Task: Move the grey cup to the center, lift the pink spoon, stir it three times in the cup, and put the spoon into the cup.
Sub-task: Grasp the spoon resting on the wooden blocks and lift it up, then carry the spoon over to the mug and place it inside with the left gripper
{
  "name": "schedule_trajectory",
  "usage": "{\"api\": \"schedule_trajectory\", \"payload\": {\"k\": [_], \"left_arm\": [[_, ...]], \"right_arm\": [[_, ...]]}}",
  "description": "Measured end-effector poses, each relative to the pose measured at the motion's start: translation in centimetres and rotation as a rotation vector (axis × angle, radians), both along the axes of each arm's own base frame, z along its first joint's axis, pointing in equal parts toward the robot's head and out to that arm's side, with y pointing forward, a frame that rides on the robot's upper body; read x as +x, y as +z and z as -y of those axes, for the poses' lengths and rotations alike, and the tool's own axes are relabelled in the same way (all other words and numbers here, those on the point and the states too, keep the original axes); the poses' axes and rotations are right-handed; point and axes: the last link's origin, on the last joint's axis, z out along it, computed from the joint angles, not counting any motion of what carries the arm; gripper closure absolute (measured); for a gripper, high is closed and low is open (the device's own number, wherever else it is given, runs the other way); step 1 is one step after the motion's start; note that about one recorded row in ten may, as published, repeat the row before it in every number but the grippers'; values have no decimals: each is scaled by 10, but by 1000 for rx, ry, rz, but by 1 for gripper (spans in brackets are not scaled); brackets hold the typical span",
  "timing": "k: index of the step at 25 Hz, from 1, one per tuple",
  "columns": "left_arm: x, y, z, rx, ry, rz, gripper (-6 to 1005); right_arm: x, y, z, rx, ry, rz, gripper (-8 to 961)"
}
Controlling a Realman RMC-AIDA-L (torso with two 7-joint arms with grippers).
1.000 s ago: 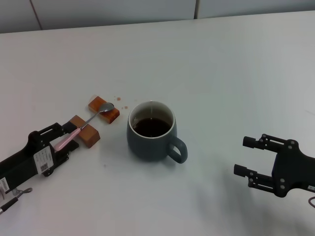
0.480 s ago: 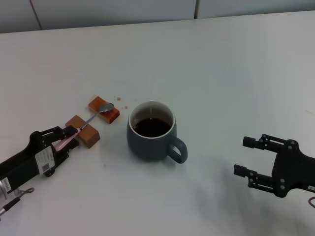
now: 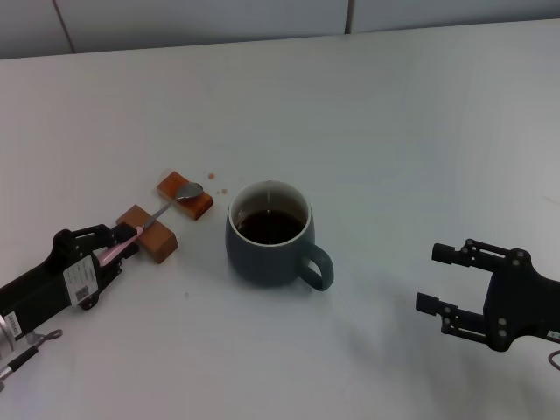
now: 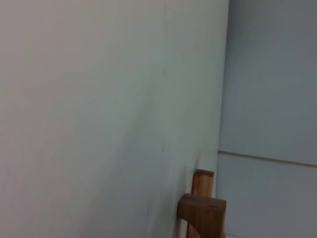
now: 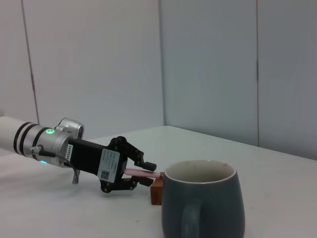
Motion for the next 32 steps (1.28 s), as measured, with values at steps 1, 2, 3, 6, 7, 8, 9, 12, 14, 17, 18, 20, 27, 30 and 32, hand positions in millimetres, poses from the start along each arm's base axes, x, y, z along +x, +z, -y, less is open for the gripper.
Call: {"api": "schedule_trajectory", "payload": {"k": [1,2,3,6,7,8,9,12,14,17,18,20,27,30,32], "left_arm": [[0,0,0,0,0,0,719],[0,0,0,0,1,0,740],[0,0,0,1,2,0,761],[-1,-1,2,1,6,3,779],[-1,-1,2,2,6,5,785],[-1,0,3,4,6,8,791],[0,0,3,9,2,10,798],[6,8,1,75,-40,35,816],[16,20,-2,172,-115,66,828],[34,35,-8,295,-249,91,862],[41,40,-10,332,-300,97,863],[54,49,-15,394,-399,101,865],[103,100,-44,582,-859,-67,867],[124,112,-57,555,-1093,-253,867],[143,117,-63,483,-1306,-424,867]], "right_arm": [[0,0,0,0,0,0,268],[0,0,0,0,0,0,268],[0,0,0,0,0,0,268],[0,0,0,0,-1,0,268],[0,0,0,0,-1,0,268],[0,0,0,0,-1,0,268],[0,0,0,0,-1,0,268],[0,0,0,0,-1,0,268],[0,0,0,0,-1,0,268],[0,0,0,0,-1,0,269],[0,0,0,0,-1,-1,269],[0,-1,0,-3,-5,-4,269],[0,-2,3,-8,-16,-10,270],[2,-3,3,-8,-24,-8,270],[2,-4,4,-8,-30,-8,270]]}}
